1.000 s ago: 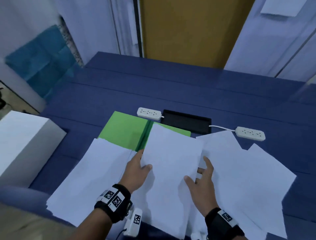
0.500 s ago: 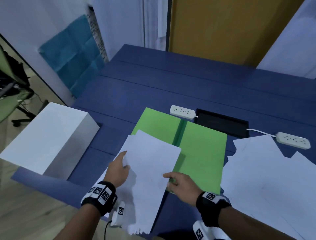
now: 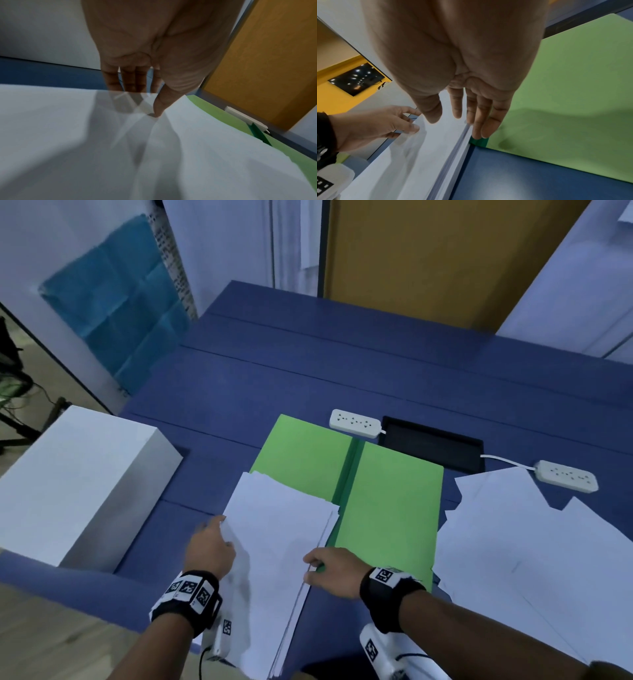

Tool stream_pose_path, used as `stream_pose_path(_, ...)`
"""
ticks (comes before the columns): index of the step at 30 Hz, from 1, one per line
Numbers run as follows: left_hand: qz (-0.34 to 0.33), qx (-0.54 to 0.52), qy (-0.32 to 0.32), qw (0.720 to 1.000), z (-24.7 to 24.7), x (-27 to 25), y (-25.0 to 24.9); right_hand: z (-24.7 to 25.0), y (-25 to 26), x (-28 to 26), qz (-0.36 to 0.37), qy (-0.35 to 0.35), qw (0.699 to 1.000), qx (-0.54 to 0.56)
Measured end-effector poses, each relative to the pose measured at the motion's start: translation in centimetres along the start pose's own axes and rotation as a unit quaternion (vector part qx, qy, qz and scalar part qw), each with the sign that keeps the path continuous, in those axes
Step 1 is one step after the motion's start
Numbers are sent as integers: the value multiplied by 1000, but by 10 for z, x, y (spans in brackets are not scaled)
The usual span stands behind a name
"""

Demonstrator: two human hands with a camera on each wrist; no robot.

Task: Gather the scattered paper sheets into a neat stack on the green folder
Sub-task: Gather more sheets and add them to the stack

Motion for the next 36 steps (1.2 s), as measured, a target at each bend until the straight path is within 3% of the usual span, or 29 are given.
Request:
stream_pose_path(3, 9, 60, -35, 998, 8, -5, -5, 11, -6, -3, 1, -25, 1000, 13)
stream_pose_path(6, -22, 73, -54, 996, 9, -11, -29, 29, -11, -9, 4, -61, 998, 20)
stream_pose_path(16, -171, 25, -2, 985, -35, -64, -149, 93, -71, -60, -29, -173, 982, 75)
stream_pose_path(22, -252, 7, 65, 965, -78, -105, -231, 125, -155, -114, -76, -240, 953, 166)
stream_pose_path(29, -334, 13, 125, 934, -134, -156, -332, 152, -274, -193, -126, -302, 900, 289)
stream_pose_path(36, -369, 31, 171, 913, -198, -220, -417, 167, -392, -252, -155, -323, 874, 328)
Point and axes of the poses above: each hand's wrist, its own x-axis towards the middle knuckle, its own z-axis out of the back of the hand, y = z × x, the point moved 10 cm from there along x, towards the middle knuckle, and after that the axes turned 4 degrees about -y, right-handed, at the moved point
